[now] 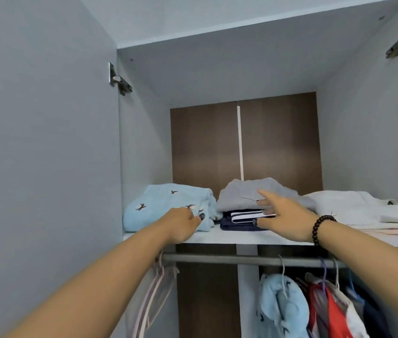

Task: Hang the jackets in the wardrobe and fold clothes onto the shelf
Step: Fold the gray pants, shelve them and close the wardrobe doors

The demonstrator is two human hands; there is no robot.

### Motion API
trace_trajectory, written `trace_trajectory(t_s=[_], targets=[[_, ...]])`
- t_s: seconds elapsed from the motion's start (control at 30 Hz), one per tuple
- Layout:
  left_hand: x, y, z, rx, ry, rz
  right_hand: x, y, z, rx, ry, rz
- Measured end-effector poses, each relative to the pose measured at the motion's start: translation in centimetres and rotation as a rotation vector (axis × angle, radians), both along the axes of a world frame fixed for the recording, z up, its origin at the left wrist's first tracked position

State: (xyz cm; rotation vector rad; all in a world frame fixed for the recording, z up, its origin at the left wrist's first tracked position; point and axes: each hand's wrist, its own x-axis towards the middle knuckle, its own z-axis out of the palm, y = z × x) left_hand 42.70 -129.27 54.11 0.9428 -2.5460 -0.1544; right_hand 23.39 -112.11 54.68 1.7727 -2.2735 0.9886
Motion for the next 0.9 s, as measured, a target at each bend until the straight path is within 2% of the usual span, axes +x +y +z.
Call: trace_trajectory(t_s=[0.27, 0.47, 0.8, 0.9], targets=[[7.0, 5.7, -2.0, -0.003, -0.036, 0.044, 6.8, 5.5, -2.0, 0.107, 0.071, 0.031], [10.7, 11.4, -2.1, -0.092, -0.023, 0.101, 9.1, 9.5, -2.6, 0.094, 0.075, 0.076], [18.0, 18.3, -3.8, -0.162, -0.016, 0.366, 11.7, 13.7, -5.4, 0.21, 0.045, 0.194], [21.8, 19.3, -3.8, -0.162, 0.012, 0.432, 14.3, 13.6, -6.8, 0.244, 0.109, 0.267]])
